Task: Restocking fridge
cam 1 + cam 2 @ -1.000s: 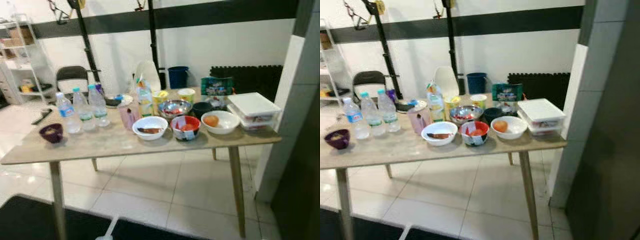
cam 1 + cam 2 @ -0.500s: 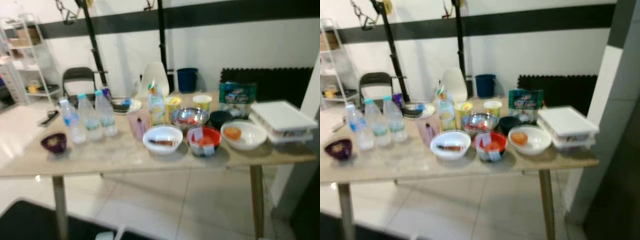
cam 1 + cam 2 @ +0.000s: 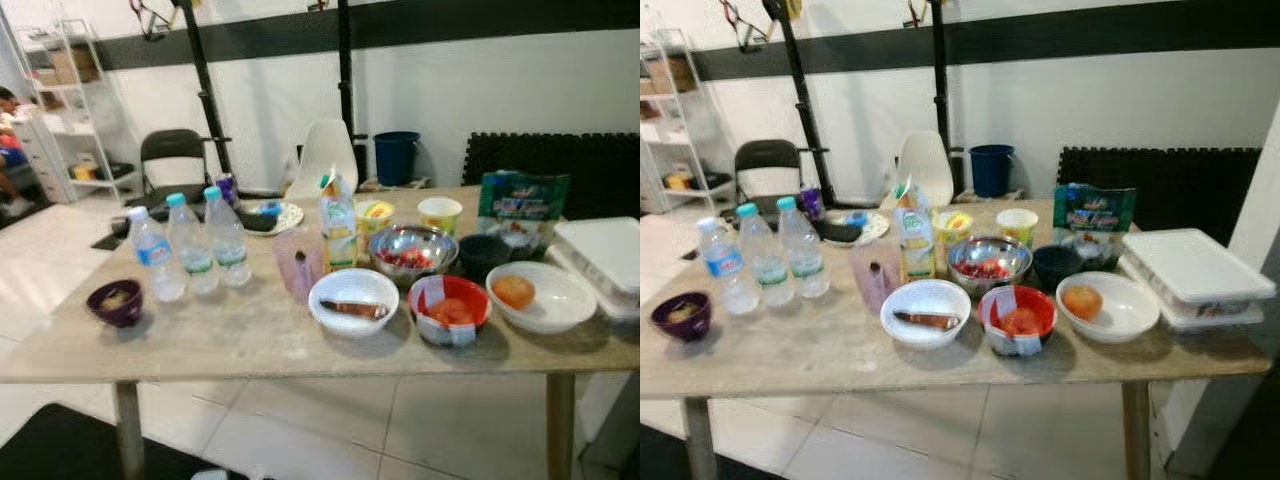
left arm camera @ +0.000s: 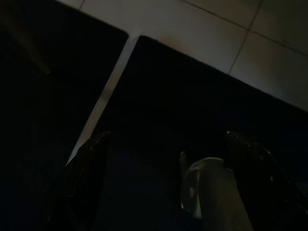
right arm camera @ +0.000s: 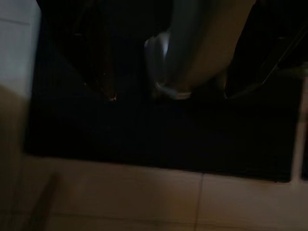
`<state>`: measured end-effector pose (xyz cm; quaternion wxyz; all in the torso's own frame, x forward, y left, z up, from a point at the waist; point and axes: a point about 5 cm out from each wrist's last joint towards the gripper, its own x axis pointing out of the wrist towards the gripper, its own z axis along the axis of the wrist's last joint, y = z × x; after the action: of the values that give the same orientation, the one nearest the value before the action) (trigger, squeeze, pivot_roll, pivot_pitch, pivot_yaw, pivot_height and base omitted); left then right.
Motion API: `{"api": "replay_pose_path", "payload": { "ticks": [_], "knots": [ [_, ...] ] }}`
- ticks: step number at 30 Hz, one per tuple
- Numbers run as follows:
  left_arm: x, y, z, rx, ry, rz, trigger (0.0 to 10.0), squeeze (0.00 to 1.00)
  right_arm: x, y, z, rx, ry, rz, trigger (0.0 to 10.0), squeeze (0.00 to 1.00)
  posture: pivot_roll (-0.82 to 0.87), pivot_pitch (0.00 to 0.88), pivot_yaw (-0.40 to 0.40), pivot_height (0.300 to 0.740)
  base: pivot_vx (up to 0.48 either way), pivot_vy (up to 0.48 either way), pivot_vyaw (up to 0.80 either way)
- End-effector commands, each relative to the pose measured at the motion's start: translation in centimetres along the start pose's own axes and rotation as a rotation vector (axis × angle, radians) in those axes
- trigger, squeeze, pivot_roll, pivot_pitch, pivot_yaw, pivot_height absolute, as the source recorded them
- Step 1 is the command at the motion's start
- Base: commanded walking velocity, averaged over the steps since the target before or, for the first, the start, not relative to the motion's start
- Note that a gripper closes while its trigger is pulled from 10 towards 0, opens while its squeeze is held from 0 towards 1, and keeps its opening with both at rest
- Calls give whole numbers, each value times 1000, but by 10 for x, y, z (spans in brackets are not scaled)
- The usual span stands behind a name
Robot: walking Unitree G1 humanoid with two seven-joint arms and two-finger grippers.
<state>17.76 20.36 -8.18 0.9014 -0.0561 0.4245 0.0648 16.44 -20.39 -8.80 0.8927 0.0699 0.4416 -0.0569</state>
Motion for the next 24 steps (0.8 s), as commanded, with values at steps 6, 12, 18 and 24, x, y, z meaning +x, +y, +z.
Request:
{"api": "replay_pose_path", "payload": {
  "ticks": [6,12,18,24],
  "knots": [
    [0,1,1,10,-12,4,10000,0,0,-3,2,-6,-6,-9,10000,0,-26,20,80,717,0,0,0],
    [0,0,1,7,-14,0,10000,0,0,-4,2,-7,-8,-9,10000,0,-26,20,81,717,0,0,0],
    [0,-1,2,1,-17,-10,10000,0,0,-4,3,-8,-13,-8,10000,0,-26,20,81,717,0,305,0],
    [0,-2,2,3,-21,-13,10000,0,0,-5,4,-8,-15,-7,10000,0,-26,22,81,717,0,480,0]
  ]
}}
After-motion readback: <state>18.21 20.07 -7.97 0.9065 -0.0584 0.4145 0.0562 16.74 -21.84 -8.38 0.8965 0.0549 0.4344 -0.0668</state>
